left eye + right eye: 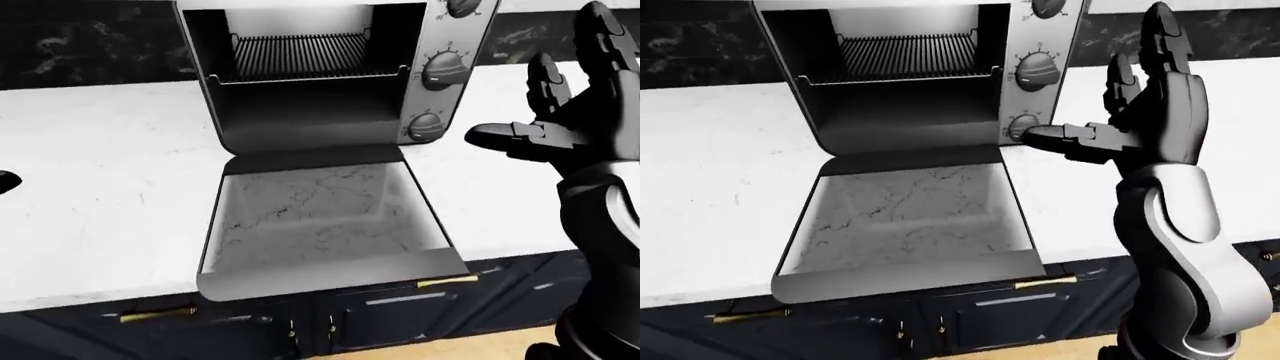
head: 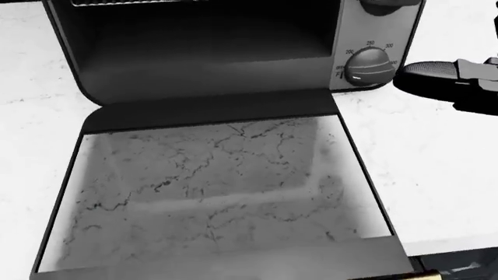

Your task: Close the toaster oven door.

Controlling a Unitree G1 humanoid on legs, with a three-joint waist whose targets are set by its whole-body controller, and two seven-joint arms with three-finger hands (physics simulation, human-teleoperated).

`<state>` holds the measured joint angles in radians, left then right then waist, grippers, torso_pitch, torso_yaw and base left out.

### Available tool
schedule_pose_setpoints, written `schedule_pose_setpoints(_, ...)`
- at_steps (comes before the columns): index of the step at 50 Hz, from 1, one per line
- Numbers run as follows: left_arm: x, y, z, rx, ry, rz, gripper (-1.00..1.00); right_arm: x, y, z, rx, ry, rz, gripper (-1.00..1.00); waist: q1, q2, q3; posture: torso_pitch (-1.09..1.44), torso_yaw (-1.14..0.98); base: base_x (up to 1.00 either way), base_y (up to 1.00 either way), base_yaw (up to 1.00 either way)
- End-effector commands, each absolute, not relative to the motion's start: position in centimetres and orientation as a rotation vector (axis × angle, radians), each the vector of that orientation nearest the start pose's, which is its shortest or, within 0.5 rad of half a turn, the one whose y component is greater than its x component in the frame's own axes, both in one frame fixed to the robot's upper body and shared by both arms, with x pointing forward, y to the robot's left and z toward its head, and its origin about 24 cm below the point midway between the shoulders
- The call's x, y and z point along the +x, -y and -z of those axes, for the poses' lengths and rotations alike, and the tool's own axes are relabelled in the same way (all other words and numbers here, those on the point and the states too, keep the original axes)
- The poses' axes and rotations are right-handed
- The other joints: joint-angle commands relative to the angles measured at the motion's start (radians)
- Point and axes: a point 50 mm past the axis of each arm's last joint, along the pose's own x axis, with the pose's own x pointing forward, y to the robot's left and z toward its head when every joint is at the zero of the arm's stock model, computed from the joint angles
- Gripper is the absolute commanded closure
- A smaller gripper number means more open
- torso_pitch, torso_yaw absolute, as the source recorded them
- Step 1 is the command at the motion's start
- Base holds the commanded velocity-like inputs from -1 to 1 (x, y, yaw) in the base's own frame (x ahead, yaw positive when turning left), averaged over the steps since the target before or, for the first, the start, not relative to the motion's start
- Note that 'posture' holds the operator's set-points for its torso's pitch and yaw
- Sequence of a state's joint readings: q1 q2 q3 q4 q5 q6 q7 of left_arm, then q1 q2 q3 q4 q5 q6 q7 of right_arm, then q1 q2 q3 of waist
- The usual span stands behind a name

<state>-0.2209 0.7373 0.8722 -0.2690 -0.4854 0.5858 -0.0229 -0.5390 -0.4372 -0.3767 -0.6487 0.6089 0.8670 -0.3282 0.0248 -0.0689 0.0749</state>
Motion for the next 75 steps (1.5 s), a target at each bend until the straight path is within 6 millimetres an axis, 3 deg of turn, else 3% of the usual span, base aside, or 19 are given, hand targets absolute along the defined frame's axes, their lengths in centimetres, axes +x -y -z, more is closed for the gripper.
schedule_pose_setpoints(1,18.9,-37.7,-27.5,0.141,0.431,-0.558,-1.00,25.1,22.1,-28.1,0.076,0.437,0.201,-1.00,-0.026,-0.006,-0.020,0.00,0.00,0.00,0.00,0.18)
schedule_pose_setpoints(2,18.9,-37.7,-27.5,0.142,0.431,-0.559,-1.00,25.3,22.2,-27.8,0.111,0.404,0.195,-1.00,-0.012,0.010,0.004,0.00,0.00,0.00,0.00,0.00)
schedule_pose_setpoints(4,18.8,-37.7,-27.6,0.142,0.433,-0.559,-1.00,25.4,22.5,-27.7,0.085,0.413,0.220,-1.00,-0.012,0.017,-0.018,0.00,0.00,0.00,0.00,0.00)
schedule_pose_setpoints(8,18.8,-37.7,-27.6,0.144,0.434,-0.560,-1.00,26.1,22.9,-27.6,0.058,0.377,0.289,-1.00,-0.020,0.046,-0.016,0.00,0.00,0.00,0.00,0.00)
schedule_pose_setpoints(12,18.9,-37.6,-27.6,0.146,0.439,-0.553,-1.00,26.1,23.2,-27.8,0.028,0.400,0.325,-1.00,-0.039,0.120,-0.028,0.00,0.00,0.00,0.00,0.00)
schedule_pose_setpoints(13,18.9,-37.5,-27.6,0.153,0.446,-0.556,-1.00,26.2,23.3,-27.7,0.002,0.393,0.338,-1.00,-0.034,0.104,-0.014,0.00,0.00,0.00,0.00,0.00)
schedule_pose_setpoints(16,18.8,-37.6,-27.7,0.162,0.459,-0.562,-1.00,26.0,23.1,-28.1,-0.043,0.468,0.340,-1.00,-0.033,0.103,-0.025,0.00,0.00,0.00,0.00,0.00)
schedule_pose_setpoints(27,18.7,-37.8,-27.7,0.134,0.441,-0.559,-1.00,25.7,23.1,-27.8,-0.070,0.431,0.254,-1.00,-0.027,0.085,-0.034,0.00,0.00,0.00,0.00,0.00)
schedule_pose_setpoints(44,18.6,-37.8,-28.0,0.120,0.438,-0.558,-1.00,25.6,23.4,-28.3,-0.034,0.441,0.257,-1.00,-0.022,0.090,-0.040,0.00,0.00,0.00,0.00,0.00)
schedule_pose_setpoints(75,18.2,-38.2,-28.5,0.119,0.446,-0.574,-1.00,25.3,24.1,-28.9,-0.050,0.458,0.266,-1.00,-0.028,0.088,-0.031,0.00,0.00,0.03,0.00,0.00)
